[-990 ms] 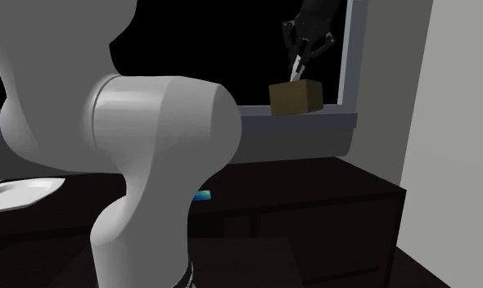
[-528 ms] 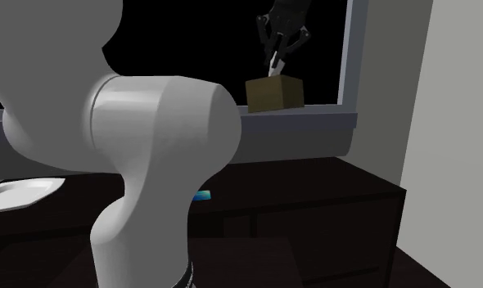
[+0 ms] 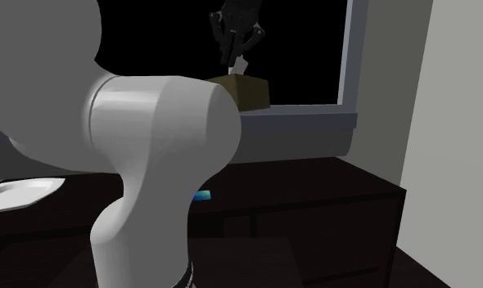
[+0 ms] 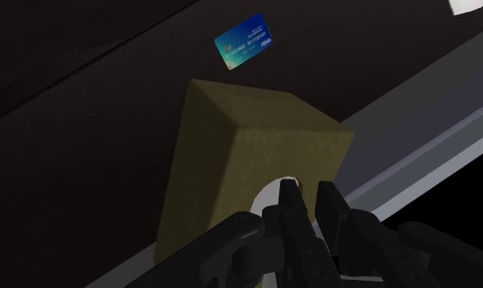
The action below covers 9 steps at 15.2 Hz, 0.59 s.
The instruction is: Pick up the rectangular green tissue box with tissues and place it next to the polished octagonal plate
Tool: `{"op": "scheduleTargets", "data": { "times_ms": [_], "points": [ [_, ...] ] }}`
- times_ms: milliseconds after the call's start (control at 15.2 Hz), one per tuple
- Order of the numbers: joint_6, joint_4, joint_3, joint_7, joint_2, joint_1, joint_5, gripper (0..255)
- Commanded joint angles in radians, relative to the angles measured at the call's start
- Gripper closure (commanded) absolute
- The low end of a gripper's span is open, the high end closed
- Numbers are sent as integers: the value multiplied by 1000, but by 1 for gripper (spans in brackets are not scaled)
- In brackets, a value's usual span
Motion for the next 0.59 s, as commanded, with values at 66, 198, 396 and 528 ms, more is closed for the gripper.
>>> {"op": "scheduleTargets", "data": {
  "times_ms": [66, 198, 396, 528],
  "points": [
    [-2, -58, 76, 70, -74, 5, 38, 255],
    [-6, -87, 126, 116, -119, 13, 67, 255],
    [-11, -122, 203, 186, -178, 30, 116, 255],
    [-13, -140, 256, 234, -211, 45, 152, 255]
  ]
}}
